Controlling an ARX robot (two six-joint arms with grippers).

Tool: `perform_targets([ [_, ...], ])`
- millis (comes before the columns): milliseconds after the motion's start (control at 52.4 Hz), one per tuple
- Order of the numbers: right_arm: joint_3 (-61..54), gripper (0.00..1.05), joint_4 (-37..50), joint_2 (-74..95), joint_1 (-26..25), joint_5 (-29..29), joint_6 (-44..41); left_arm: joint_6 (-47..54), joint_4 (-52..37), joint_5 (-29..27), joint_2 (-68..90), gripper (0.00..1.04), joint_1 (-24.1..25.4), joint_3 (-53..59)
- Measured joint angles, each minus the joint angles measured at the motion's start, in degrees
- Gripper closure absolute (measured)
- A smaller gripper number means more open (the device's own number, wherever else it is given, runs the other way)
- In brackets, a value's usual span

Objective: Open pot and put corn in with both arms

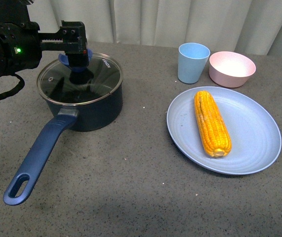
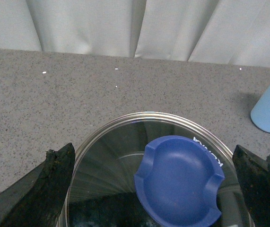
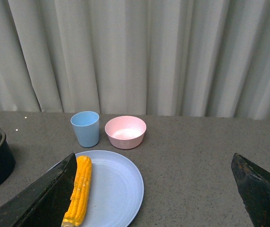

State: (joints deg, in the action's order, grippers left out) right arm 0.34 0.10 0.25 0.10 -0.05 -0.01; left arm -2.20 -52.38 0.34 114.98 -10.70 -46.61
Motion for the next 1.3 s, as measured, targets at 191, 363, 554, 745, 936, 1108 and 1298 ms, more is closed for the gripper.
perform_targets([
  [191,0.0,0.09,0.0,0.0,0.0,0.0,0.0,1.9,-0.1,1.4,1.7,0.06,-0.3,-2.1],
  [363,0.0,0.09,0.0,0.0,0.0,0.0,0.0,2.8,0.6,2.3,3.8,0.06,-0.5,-4.2],
  [554,0.0,0.09,0.0,0.0,0.0,0.0,0.0,5.0,0.7,3.3,5.6,0.06,-0.7,-4.4],
  [745,0.0,0.09,0.0,0.0,0.0,0.0,0.0,5.4,0.7,3.3,5.6,0.18,-0.9,-4.4],
  [936,0.0,0.09,0.0,0.0,0.0,0.0,0.0,6.0,0.7,3.4,5.6,0.43,-1.0,-4.4],
  [1108,0.0,0.09,0.0,0.0,0.0,0.0,0.0,6.1,1.0,3.5,5.4,0.43,-1.0,-4.4],
  [1298,0.0,0.09,0.0,0.0,0.0,0.0,0.0,4.1,1.5,3.8,2.3,0.43,-0.4,-4.3],
])
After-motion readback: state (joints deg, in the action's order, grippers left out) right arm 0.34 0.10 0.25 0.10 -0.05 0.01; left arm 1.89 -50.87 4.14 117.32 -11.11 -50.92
